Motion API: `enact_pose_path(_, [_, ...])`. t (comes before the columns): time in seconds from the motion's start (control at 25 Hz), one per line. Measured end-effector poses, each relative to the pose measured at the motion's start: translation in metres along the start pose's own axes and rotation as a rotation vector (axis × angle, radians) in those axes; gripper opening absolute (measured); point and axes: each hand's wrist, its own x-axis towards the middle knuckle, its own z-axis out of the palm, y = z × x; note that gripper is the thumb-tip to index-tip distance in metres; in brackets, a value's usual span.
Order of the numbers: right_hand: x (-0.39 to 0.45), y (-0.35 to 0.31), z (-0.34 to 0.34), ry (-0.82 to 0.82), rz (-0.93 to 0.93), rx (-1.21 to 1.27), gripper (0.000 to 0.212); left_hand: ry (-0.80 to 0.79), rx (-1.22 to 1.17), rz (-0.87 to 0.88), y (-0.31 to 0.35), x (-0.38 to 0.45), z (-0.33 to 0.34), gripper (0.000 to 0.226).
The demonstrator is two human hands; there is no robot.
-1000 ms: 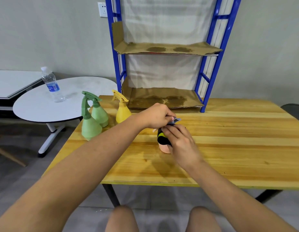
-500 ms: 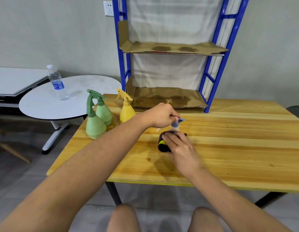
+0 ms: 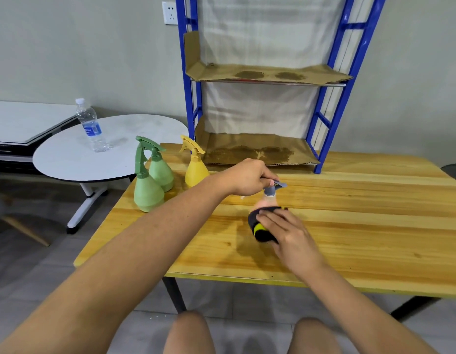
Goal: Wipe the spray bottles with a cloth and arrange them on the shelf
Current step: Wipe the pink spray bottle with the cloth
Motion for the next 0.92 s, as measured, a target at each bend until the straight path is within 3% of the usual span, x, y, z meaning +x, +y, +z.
enact_pose_path(0.12, [-0.021, 0.004, 0.001, -0.139, -0.143, -0.013, 0.084, -0.009, -0.002, -0.001, 0.0, 0.001, 0.001, 0.031])
enact_pose_path(0.36, [0.009, 0.02, -0.016, 0.062, -0.092, 0.043, 0.07, -0.009, -0.011, -0.004, 0.0, 0.001, 0.002, 0.03])
enact_pose_path(0.56, [-0.034, 0.027, 0.004, -0.024, -0.307, -0.016, 0.051, 0.001, 0.005, -0.014, 0.001, 0.001, 0.003, 0.031])
enact_pose_path(0.76, [-0.005, 0.03, -0.009, 0.066, -0.207, -0.008, 0.059, 0.007, 0.014, 0.004, 0.0, 0.001, 0.002, 0.032])
enact_pose_path(0.92, [-0.036, 0.031, 0.012, 0.039, -0.31, -0.034, 0.042, 0.013, 0.008, 0.004, -0.002, 0.004, 0.004, 0.032])
